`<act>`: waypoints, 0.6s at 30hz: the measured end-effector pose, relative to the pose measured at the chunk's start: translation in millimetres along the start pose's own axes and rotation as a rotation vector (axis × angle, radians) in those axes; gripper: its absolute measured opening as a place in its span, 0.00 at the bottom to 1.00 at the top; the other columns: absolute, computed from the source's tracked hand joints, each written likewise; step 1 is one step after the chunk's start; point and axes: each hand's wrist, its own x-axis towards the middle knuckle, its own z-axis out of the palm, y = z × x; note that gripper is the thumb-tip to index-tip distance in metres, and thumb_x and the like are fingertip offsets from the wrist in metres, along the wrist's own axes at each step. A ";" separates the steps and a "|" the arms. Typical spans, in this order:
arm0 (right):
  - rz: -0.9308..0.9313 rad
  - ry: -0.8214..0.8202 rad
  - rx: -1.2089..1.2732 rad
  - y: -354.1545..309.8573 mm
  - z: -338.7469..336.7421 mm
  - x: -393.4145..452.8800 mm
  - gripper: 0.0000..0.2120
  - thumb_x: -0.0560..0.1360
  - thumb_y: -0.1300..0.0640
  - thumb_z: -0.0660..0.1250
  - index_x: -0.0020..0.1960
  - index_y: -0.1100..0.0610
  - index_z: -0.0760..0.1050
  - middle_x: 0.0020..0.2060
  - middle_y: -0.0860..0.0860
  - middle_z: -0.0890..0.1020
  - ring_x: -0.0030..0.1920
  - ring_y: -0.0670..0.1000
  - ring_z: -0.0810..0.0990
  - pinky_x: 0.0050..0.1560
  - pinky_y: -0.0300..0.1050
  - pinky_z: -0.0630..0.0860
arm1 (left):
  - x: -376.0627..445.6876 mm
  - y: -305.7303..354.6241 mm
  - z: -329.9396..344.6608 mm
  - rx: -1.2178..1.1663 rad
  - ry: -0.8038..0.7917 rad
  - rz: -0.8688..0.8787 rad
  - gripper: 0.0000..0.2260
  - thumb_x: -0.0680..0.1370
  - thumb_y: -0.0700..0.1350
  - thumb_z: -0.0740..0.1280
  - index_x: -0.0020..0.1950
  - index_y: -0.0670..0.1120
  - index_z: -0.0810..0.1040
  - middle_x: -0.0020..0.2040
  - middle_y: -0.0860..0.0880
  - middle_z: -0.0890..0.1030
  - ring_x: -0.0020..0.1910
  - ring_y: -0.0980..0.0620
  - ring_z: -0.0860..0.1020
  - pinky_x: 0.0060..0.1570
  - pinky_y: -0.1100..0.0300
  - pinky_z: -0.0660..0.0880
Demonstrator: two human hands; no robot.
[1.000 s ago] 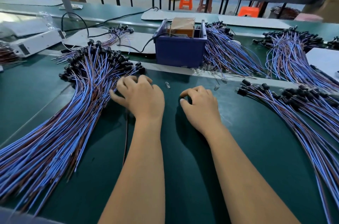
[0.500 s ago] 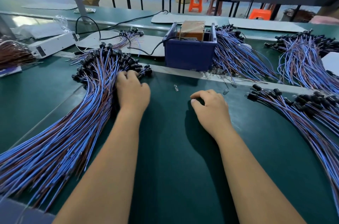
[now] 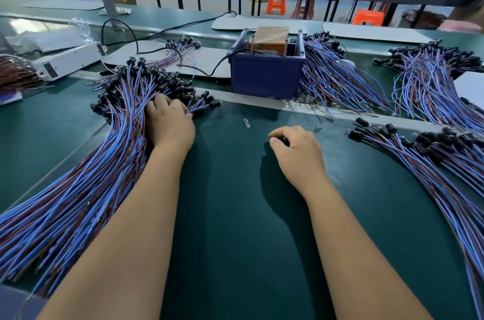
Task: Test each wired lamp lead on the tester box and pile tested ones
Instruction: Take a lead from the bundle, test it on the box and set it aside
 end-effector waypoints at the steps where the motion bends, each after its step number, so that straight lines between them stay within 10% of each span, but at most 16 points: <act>1: 0.001 -0.001 0.002 -1.0 0.0 -0.1 0.08 0.79 0.55 0.61 0.51 0.48 0.79 0.47 0.43 0.73 0.53 0.47 0.66 0.64 0.50 0.65 | 0.4 -0.3 -1.1 -0.007 -0.011 0.027 0.10 0.82 0.46 0.62 0.58 0.43 0.79 0.64 0.41 0.72 0.64 0.39 0.65 0.62 0.52 0.61; 7: 0.011 -0.006 0.021 -3.3 -0.6 0.0 0.07 0.78 0.55 0.61 0.48 0.46 0.78 0.46 0.43 0.73 0.56 0.50 0.69 0.64 0.51 0.66 | -2.3 17.4 -16.6 0.016 -0.111 0.035 0.13 0.83 0.48 0.60 0.59 0.48 0.82 0.60 0.40 0.78 0.62 0.35 0.69 0.57 0.48 0.69; 13: 0.022 0.009 0.073 -3.3 -0.5 -1.7 0.09 0.78 0.58 0.61 0.47 0.49 0.78 0.46 0.46 0.78 0.53 0.51 0.75 0.60 0.52 0.70 | -22.5 69.8 -26.6 0.103 -0.238 0.103 0.12 0.83 0.53 0.61 0.63 0.58 0.79 0.79 0.46 0.58 0.76 0.40 0.52 0.67 0.44 0.63; 18: 0.217 0.016 1.009 -13.7 -16.9 -2.7 0.14 0.80 0.66 0.52 0.46 0.57 0.76 0.30 0.53 0.80 0.26 0.50 0.76 0.32 0.44 0.77 | -53.5 128.6 -21.9 -0.716 -0.172 0.379 0.10 0.80 0.43 0.67 0.58 0.48 0.84 0.70 0.44 0.74 0.71 0.46 0.69 0.71 0.53 0.63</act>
